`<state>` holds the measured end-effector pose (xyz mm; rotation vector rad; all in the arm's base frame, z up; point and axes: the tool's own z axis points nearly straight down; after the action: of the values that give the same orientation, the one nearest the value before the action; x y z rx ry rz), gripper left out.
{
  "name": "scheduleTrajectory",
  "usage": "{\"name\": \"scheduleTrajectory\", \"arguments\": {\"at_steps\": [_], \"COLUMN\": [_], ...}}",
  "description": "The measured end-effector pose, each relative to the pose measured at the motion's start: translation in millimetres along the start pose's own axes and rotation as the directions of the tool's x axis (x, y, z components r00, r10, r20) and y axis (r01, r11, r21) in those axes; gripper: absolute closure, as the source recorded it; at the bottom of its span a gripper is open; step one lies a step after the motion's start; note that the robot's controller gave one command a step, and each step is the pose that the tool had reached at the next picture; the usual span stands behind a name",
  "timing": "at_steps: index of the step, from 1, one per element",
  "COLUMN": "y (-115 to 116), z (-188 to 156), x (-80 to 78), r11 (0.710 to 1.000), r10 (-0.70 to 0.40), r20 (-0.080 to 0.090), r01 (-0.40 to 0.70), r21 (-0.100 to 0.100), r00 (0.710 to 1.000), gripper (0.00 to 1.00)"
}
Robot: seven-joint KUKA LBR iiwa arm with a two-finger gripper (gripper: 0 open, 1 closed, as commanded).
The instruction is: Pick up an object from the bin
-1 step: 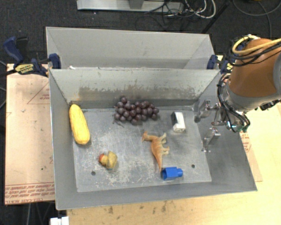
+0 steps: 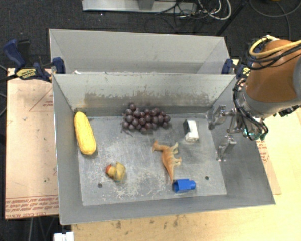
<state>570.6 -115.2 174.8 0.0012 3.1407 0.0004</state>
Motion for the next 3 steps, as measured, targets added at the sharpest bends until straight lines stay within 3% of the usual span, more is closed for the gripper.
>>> {"name": "scheduleTrajectory", "arguments": {"at_steps": [1, 2, 3], "y": [-2.5, -0.9, 19.0], "z": [14.6, 43.7, 52.3], "x": [14.8, 44.3, 64.6], "r11": [0.996, 0.966, 0.999], "r10": [-0.091, -0.260, -0.033], "r20": [0.009, -0.007, 0.001], "r01": [0.091, 0.260, 0.033], "r21": [0.001, -0.004, -0.001], "r00": [0.996, 0.966, 0.999], "gripper": [0.00, 0.00, 0.00]}}
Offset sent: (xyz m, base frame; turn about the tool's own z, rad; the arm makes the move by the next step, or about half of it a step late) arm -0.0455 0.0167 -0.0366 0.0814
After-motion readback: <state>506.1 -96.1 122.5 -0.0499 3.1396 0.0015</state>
